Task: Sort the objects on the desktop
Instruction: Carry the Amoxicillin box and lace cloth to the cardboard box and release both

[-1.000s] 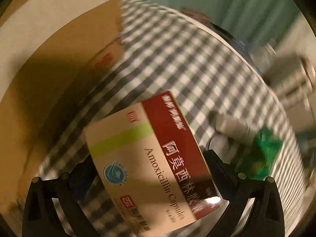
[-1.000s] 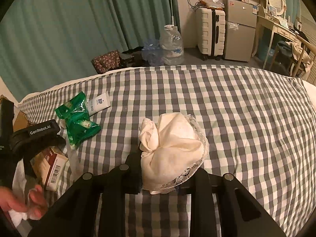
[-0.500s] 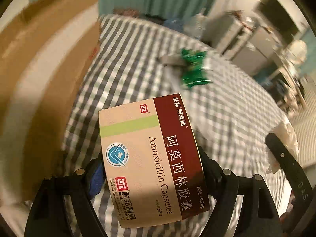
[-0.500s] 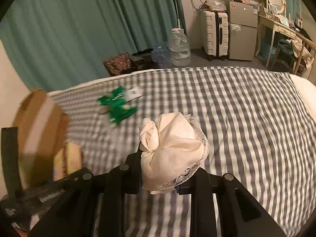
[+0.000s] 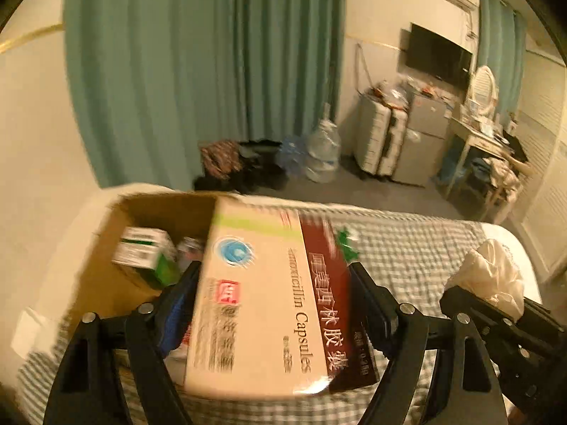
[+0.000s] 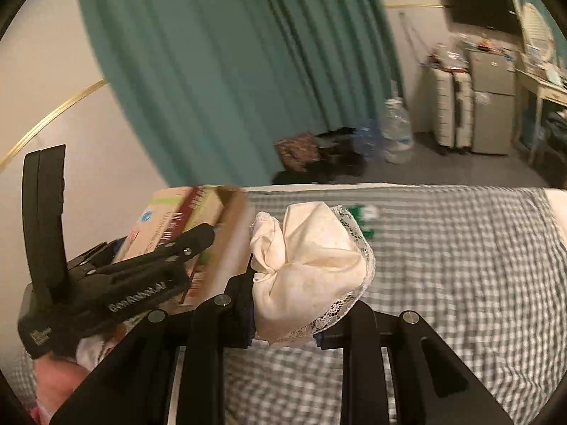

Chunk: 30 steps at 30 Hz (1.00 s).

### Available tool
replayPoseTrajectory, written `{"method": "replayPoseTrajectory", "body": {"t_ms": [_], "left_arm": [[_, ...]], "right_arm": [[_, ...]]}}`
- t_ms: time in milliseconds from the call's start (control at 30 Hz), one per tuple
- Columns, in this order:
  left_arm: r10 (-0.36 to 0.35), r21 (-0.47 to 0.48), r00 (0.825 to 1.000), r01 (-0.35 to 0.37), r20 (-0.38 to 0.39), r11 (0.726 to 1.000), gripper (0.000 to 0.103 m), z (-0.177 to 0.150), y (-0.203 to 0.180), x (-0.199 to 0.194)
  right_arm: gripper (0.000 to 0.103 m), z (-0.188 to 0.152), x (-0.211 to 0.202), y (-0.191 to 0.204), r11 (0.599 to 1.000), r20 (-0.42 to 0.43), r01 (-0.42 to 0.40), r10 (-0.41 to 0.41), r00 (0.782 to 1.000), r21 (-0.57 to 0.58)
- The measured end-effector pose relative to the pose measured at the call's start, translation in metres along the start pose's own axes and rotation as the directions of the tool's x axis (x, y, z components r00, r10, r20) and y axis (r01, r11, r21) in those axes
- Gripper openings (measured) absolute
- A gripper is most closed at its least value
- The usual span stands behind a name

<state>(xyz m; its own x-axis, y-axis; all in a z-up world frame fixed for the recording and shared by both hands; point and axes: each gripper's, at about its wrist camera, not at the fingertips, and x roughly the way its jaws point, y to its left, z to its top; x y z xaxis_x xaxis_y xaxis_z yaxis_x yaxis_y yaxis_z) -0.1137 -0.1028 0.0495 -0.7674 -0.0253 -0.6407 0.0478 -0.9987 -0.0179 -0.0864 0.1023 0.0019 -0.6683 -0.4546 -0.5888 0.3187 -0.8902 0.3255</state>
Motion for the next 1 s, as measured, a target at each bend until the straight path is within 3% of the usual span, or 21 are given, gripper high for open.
{"method": "replayPoseTrajectory", "body": {"t_ms": [133,267,467,533,567,633,700,733,1000], "left_arm": [[0.038,-0.004,0.999,-0.037,0.013,0.999,0.081,-0.005,0.052,-0.01],[0.074,-0.048,0.996,-0.076,-0.042,0.996,0.063,-0.011,0.105,0.014],[0.094,-0.116,0.99,-0.107,-0.108,0.987,0.063,-0.032,0.156,0.04],[0.107,-0.11,0.986,-0.121,-0.125,0.987,0.067,-0.04,0.164,0.044],[0.117,-0.098,0.984,-0.131,-0.135,0.987,0.075,-0.042,0.166,0.046],[0.184,-0.083,0.972,-0.197,-0.145,0.977,0.078,-0.046,0.169,0.05],[0.19,-0.099,0.969,-0.207,-0.156,0.973,0.093,-0.05,0.175,0.051],[0.184,-0.113,0.971,-0.202,-0.153,0.973,0.093,-0.052,0.177,0.05],[0.149,-0.072,0.981,-0.158,-0.124,0.985,0.096,-0.056,0.144,0.026]], "right_arm": [[0.023,0.003,0.026,0.051,0.995,-0.036,-0.066,0.063,0.997,-0.069],[0.023,0.002,0.065,0.09,0.987,-0.096,-0.1,0.087,0.992,-0.129],[0.025,0.001,0.132,0.128,0.975,-0.183,-0.161,0.133,0.974,-0.152],[0.027,0.0,0.147,0.14,0.973,-0.199,-0.161,0.127,0.972,-0.165],[0.03,-0.001,0.157,0.145,0.972,-0.214,-0.164,0.127,0.969,-0.168],[0.049,-0.003,0.173,0.151,0.969,-0.261,-0.183,0.135,0.956,-0.167],[0.066,-0.002,0.181,0.148,0.978,-0.265,-0.136,0.091,0.96,-0.158],[0.072,-0.002,0.181,0.143,0.983,-0.258,-0.123,0.085,0.962,-0.135],[0.075,0.011,0.125,0.111,0.988,-0.132,-0.149,0.142,0.981,-0.045]]}}
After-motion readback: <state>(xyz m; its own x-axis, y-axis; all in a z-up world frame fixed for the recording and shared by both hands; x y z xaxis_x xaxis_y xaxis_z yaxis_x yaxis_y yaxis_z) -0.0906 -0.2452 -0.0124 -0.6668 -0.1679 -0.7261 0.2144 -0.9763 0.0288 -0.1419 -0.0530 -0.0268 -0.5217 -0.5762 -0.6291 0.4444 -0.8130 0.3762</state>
